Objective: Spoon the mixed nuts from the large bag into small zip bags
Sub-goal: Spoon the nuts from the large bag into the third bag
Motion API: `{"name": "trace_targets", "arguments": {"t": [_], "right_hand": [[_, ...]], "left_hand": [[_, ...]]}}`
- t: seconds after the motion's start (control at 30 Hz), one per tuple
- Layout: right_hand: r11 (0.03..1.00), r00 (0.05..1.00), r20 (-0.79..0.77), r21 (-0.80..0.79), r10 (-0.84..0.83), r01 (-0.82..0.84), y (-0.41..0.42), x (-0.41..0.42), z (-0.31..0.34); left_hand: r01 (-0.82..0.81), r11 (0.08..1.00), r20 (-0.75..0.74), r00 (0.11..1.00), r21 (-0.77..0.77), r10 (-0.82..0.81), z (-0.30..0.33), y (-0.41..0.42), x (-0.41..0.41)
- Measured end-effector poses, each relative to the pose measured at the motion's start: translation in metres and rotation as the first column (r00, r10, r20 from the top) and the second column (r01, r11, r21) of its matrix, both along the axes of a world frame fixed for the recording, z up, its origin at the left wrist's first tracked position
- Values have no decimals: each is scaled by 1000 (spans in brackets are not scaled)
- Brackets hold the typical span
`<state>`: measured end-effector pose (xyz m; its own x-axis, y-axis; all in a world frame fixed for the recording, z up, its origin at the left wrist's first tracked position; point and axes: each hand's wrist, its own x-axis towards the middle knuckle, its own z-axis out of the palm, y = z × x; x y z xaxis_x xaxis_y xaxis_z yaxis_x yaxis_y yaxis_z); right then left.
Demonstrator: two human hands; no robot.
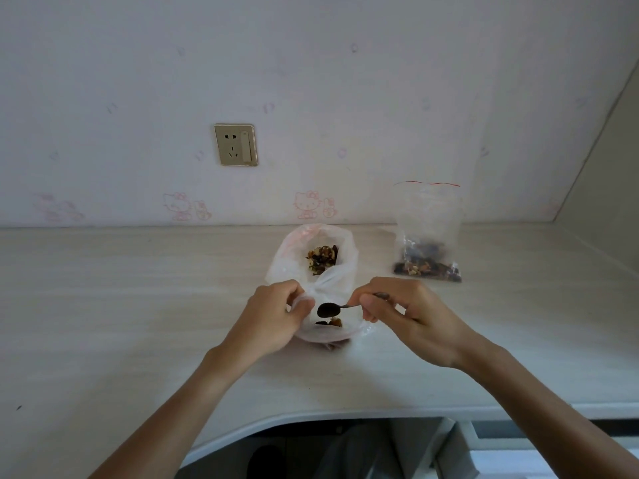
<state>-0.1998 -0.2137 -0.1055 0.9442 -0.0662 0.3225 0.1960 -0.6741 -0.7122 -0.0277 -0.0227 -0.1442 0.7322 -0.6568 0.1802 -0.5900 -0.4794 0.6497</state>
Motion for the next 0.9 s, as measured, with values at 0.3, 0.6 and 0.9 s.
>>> {"name": "trace_targets", "arguments": {"t": [0.3, 0.6, 0.9], "right_hand": [[725, 969, 130, 686, -212, 67, -14, 14, -7], [477, 938, -17, 858, -346, 191, -24, 50, -17], [729, 890, -59, 550, -452, 407, -23, 92, -20]], "left_hand": [[-37, 999, -104, 994, -5, 37, 5, 8, 0], [-50, 976, -174, 985, -210, 13, 18, 15, 5], [-305, 899, 118, 927, -313, 356, 14, -15, 50]]}}
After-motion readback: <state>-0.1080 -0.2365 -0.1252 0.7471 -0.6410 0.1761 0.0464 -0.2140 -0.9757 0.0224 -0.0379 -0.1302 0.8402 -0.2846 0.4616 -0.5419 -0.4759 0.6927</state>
